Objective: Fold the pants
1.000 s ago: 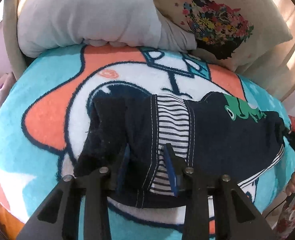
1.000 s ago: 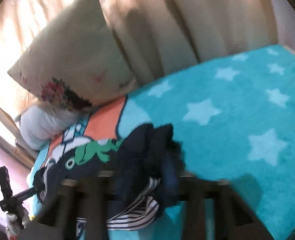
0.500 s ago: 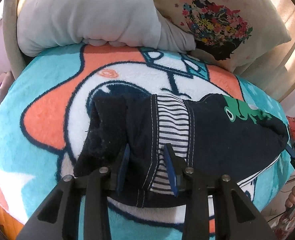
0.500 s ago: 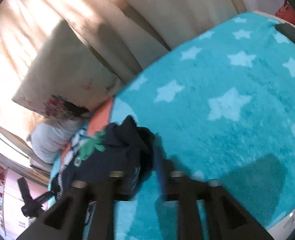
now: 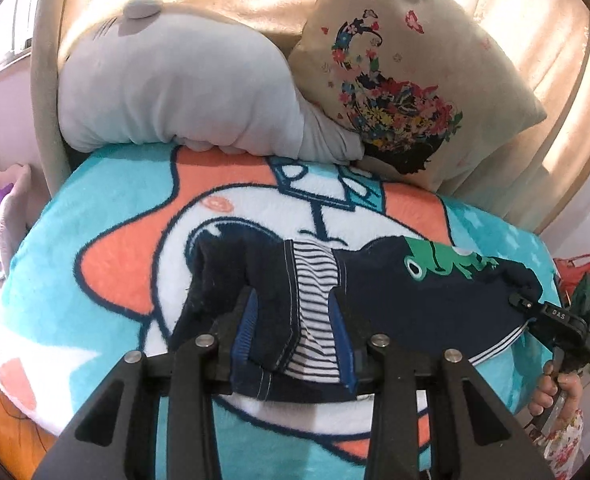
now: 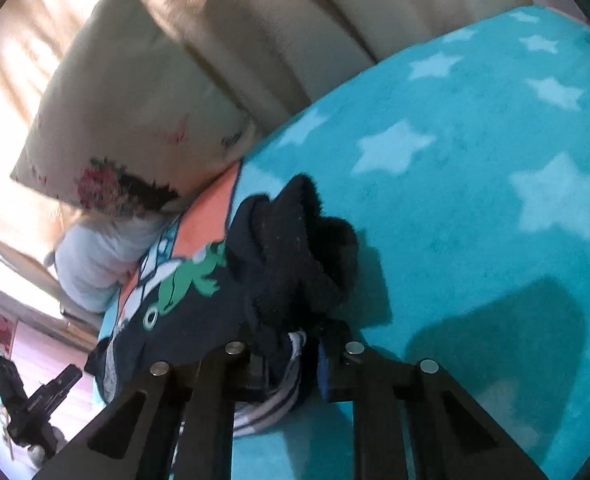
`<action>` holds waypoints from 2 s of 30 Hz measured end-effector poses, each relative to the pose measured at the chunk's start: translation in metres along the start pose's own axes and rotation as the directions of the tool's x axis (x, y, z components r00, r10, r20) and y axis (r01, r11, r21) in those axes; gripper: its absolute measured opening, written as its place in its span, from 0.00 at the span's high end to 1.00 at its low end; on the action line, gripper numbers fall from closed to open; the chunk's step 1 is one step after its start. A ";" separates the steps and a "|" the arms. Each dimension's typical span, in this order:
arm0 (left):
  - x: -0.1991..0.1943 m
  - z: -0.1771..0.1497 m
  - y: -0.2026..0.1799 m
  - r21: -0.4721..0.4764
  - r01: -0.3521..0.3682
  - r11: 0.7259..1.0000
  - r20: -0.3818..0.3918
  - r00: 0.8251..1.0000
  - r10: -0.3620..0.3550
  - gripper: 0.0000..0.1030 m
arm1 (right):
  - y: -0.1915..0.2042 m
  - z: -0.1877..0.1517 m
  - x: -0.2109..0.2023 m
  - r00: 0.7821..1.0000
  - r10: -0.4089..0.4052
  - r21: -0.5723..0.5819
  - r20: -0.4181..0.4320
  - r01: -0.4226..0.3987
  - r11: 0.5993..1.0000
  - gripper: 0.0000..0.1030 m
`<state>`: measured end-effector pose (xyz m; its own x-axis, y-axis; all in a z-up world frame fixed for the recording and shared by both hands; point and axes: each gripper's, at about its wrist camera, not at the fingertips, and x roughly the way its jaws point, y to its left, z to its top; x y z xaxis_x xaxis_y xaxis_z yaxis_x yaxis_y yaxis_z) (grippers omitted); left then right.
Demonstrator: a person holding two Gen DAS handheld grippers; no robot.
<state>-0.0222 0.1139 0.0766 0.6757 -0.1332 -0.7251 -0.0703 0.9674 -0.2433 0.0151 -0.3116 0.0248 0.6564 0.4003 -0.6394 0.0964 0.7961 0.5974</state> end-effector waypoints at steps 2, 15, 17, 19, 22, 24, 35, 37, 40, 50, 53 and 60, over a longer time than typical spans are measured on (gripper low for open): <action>0.004 0.003 -0.008 0.005 0.000 1.000 -0.005 1.000 0.000 0.65 | -0.006 0.004 -0.007 1.000 0.001 0.014 0.017 -0.001 1.000 0.85; 0.068 -0.014 -0.028 0.000 -0.019 1.000 -0.144 0.989 0.019 0.64 | -0.037 0.016 -0.023 0.998 -0.031 0.055 0.045 0.029 0.998 0.75; 0.065 -0.018 -0.027 0.012 -0.003 1.000 -0.127 0.992 0.004 0.64 | -0.034 0.015 -0.026 0.996 -0.060 0.030 0.061 0.058 0.998 0.66; 0.062 -0.022 -0.025 0.025 0.011 1.000 -0.124 0.992 -0.008 0.64 | -0.033 0.013 -0.030 0.994 -0.079 0.020 0.075 0.078 0.997 0.63; 0.058 -0.026 -0.021 0.027 0.031 0.999 -0.126 0.992 -0.028 0.64 | -0.038 0.012 -0.044 0.989 -0.088 0.056 0.121 0.082 0.995 0.61; 0.056 -0.027 -0.017 0.018 0.043 0.999 -0.129 0.991 -0.040 0.64 | -0.035 0.012 -0.061 0.974 -0.118 0.070 0.195 0.106 0.992 0.61; 0.005 -0.022 -0.050 0.119 0.062 0.991 -0.031 0.998 -0.059 0.64 | 0.012 0.013 -0.009 0.993 0.108 -0.076 0.050 -0.104 0.992 0.58; -0.004 -0.016 -0.058 0.139 0.076 0.987 -0.014 0.997 -0.075 0.59 | -0.004 0.021 0.007 0.993 0.112 -0.020 0.021 -0.112 0.994 0.63; -0.014 -0.004 -0.077 0.180 0.115 0.977 0.012 0.993 -0.119 0.54 | -0.030 0.026 -0.006 0.984 0.161 0.123 0.075 -0.169 0.978 0.65; 0.047 0.043 -0.214 0.410 0.340 0.847 -0.178 0.940 -0.291 0.47 | -0.033 0.006 -0.065 0.981 -0.037 0.051 0.188 0.028 0.998 0.55; 0.084 0.052 -0.252 0.362 0.463 0.809 -0.292 0.881 -0.374 0.47 | -0.031 -0.007 -0.061 0.988 -0.027 0.013 0.154 0.025 1.000 0.54; 0.156 0.052 -0.321 0.305 0.567 0.766 -0.457 0.792 -0.404 0.47 | -0.024 -0.015 -0.044 0.992 -0.035 -0.029 0.117 0.039 0.999 0.49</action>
<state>0.1444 -0.2060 0.0751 0.2283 -0.5952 -0.7705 0.5527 0.7307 -0.4007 -0.0269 -0.3414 0.0317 0.7360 0.3161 -0.5987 0.1002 0.8237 0.5581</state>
